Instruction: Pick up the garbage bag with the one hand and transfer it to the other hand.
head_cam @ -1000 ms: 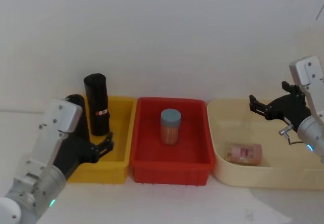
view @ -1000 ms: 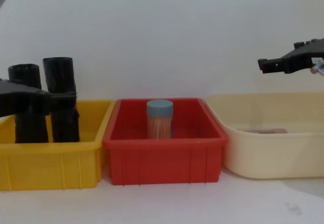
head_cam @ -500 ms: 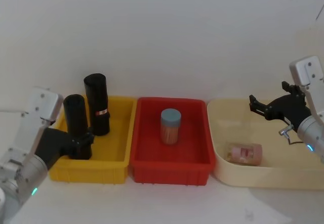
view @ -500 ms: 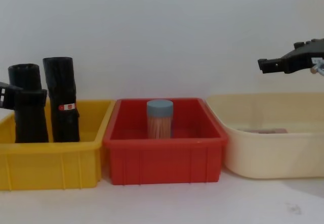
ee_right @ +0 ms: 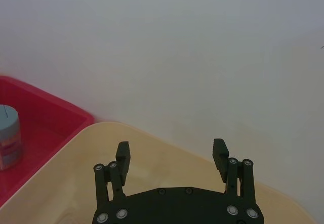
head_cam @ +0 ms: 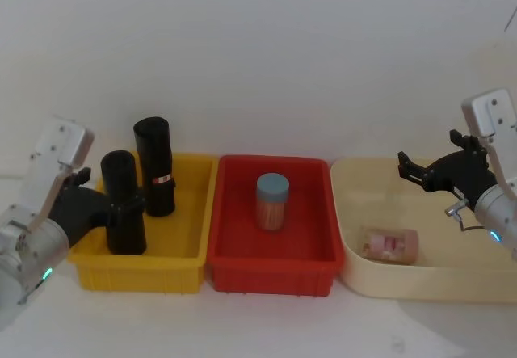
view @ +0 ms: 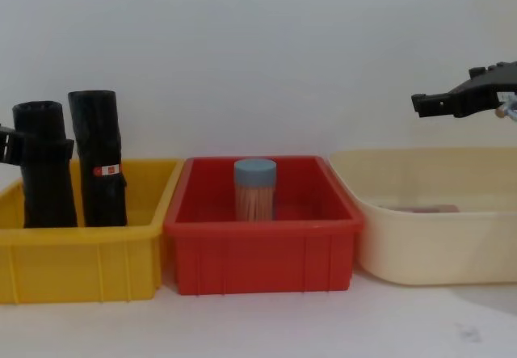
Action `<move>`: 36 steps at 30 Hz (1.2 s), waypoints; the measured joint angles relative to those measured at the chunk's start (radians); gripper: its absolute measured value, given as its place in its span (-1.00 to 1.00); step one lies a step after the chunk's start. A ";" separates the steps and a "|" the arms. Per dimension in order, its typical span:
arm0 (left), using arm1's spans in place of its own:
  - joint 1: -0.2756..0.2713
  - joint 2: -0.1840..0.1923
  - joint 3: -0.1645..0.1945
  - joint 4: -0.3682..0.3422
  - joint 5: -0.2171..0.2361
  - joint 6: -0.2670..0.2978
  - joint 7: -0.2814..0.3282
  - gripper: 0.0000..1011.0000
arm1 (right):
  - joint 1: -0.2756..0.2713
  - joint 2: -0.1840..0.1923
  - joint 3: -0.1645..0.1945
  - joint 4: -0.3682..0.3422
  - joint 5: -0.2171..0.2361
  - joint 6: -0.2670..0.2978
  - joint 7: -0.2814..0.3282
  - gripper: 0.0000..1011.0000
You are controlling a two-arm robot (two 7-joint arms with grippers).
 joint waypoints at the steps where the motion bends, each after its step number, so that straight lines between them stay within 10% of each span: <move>1: 0.000 0.000 0.000 0.000 0.000 0.000 0.000 0.98 | 0.000 0.000 0.000 0.000 0.000 0.000 0.000 0.99; 19: -0.065 0.003 0.002 0.079 -0.016 -0.008 -0.062 0.07 | 0.000 0.000 0.000 0.000 0.000 0.000 0.000 0.99; 36: -0.094 -0.018 0.007 0.054 -0.025 -0.022 -0.098 -0.16 | 0.000 0.000 0.000 0.000 0.000 0.000 0.000 0.99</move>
